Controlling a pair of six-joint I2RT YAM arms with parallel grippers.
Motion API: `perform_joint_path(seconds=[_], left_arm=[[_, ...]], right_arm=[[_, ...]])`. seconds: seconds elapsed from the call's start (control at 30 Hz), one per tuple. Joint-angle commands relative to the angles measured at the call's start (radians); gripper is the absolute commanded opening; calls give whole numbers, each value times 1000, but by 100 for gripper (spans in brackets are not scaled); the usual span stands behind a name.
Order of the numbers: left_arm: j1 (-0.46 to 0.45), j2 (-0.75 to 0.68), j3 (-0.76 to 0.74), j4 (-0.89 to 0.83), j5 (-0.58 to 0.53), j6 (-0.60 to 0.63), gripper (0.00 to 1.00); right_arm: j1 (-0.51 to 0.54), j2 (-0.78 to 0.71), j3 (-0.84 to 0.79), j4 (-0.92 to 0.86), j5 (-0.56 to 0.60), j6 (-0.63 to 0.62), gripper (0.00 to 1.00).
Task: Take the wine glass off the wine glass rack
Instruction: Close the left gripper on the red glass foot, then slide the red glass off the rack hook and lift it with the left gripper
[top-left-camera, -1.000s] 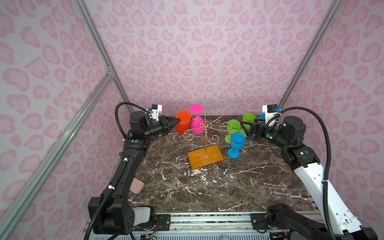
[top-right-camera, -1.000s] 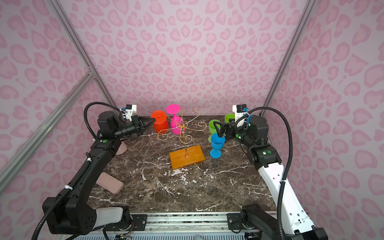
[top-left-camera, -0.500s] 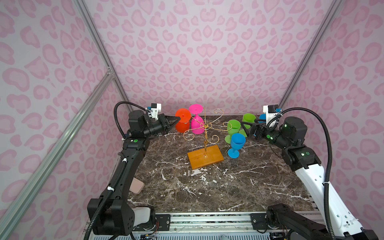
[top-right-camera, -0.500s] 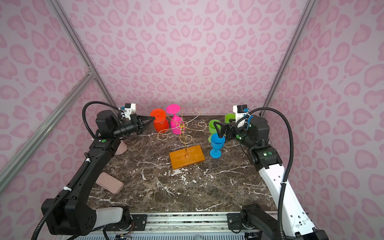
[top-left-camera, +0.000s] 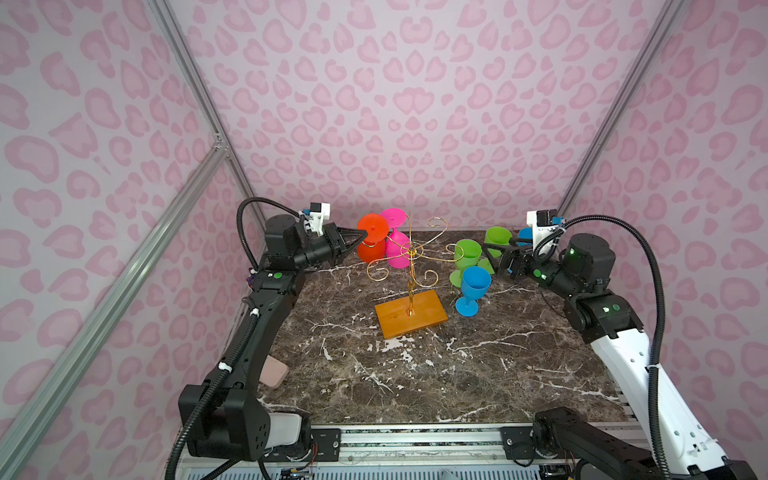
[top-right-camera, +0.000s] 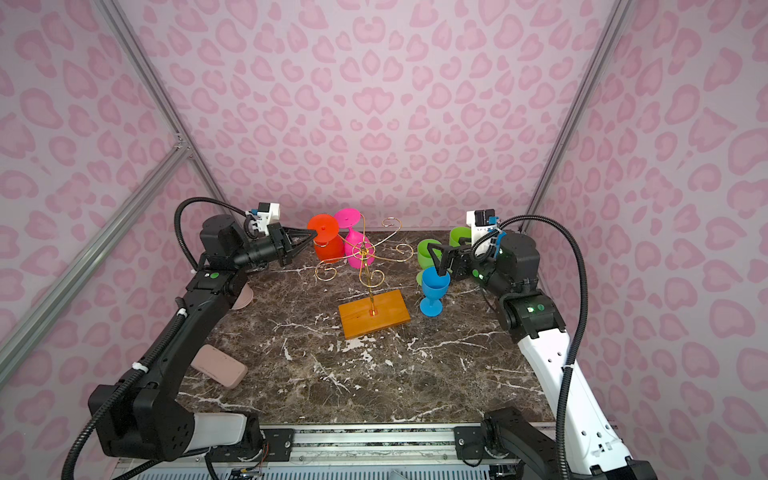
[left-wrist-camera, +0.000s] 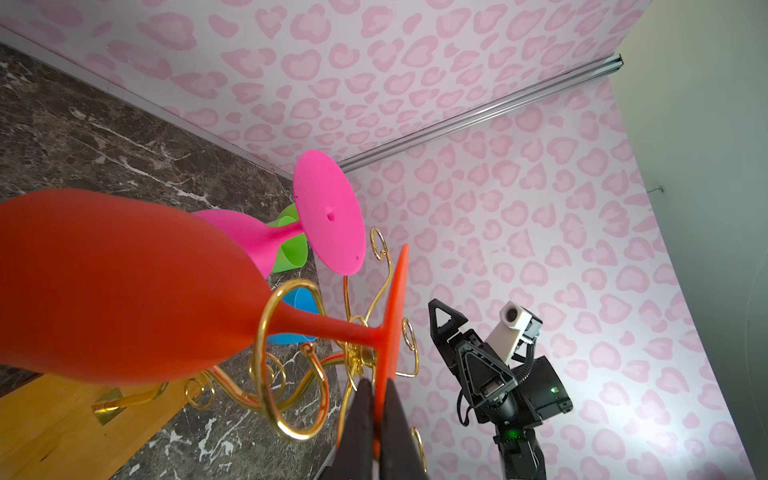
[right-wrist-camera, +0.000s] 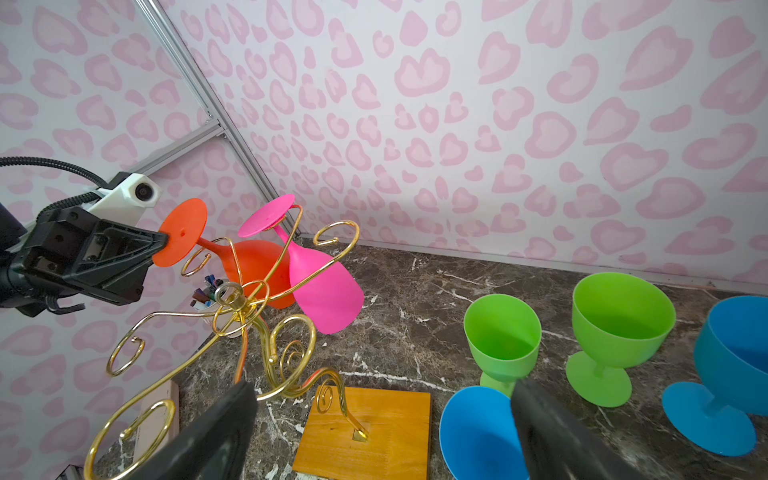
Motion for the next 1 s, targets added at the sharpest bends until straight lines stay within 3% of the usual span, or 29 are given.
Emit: perform_joint_path(seconds=[0.0, 0.97], left_arm=[[-7, 5, 17, 41, -3, 3, 3], [-20, -73, -67, 3, 48, 68, 3]], right_arm=[[0, 3, -2, 19, -2, 6, 97], [1, -12, -12, 11, 5, 7, 97]])
